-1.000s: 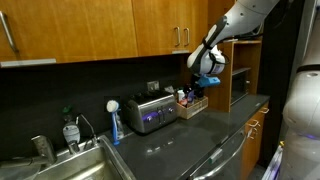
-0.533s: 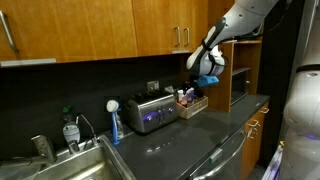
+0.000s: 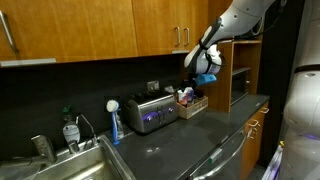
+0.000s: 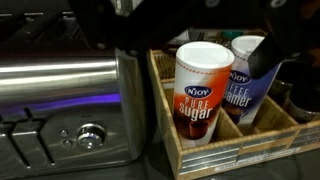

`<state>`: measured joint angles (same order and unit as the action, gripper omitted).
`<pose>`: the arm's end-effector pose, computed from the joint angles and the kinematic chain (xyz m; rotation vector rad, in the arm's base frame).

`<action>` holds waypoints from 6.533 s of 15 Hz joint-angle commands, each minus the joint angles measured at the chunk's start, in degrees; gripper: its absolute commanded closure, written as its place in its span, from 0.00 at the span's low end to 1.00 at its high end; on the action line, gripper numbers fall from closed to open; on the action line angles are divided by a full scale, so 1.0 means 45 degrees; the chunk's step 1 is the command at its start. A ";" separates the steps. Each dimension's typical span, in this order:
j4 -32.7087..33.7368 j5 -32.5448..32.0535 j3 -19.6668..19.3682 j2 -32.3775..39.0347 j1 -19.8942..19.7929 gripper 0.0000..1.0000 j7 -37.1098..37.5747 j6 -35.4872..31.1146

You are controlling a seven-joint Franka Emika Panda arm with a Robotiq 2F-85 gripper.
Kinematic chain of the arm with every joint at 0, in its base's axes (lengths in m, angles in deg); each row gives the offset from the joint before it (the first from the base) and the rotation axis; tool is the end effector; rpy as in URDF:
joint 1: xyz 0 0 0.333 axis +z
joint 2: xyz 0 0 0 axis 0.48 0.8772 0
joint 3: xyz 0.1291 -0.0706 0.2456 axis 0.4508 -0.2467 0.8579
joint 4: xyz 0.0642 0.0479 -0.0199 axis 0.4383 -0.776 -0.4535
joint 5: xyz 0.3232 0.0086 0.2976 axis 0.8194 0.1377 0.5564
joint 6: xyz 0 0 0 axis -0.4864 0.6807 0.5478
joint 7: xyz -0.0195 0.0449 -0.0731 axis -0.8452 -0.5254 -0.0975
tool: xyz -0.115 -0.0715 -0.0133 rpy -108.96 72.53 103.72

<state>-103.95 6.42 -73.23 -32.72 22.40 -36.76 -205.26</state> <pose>0.5391 -0.1872 0.2882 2.9361 -0.2931 0.8641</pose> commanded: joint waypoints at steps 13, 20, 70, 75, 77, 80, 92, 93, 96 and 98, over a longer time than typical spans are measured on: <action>0.2826 0.0343 0.0109 0.2562 -0.0211 0.00 -0.0886 0.0367; 0.3202 -0.0192 -0.0151 0.3197 -0.0174 0.00 -0.0662 0.0035; 0.3103 -0.0467 -0.0153 0.3511 -0.0307 0.02 -0.0787 0.0952; 0.1695 -0.0295 -0.0149 0.1699 -0.0462 0.00 -0.1296 0.1001; 0.1136 -0.0140 -0.0105 0.0877 -0.0547 0.00 -0.1673 0.1162; 0.0520 0.1481 0.0217 -0.0390 -0.0595 0.00 -0.3266 0.1619; 0.0736 0.7063 0.0114 -0.0559 0.0493 0.00 -0.7885 0.1283; 0.0784 0.7408 0.0139 -0.0450 0.0564 0.00 -0.8131 0.1142; 0.0905 0.8574 0.0180 -0.0227 0.0794 0.00 -0.8970 0.0858; 0.0942 0.9502 0.0203 -0.0165 0.0955 0.00 -0.9765 0.0536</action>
<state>-100.69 43.35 -72.53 -34.30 25.50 -75.39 -200.46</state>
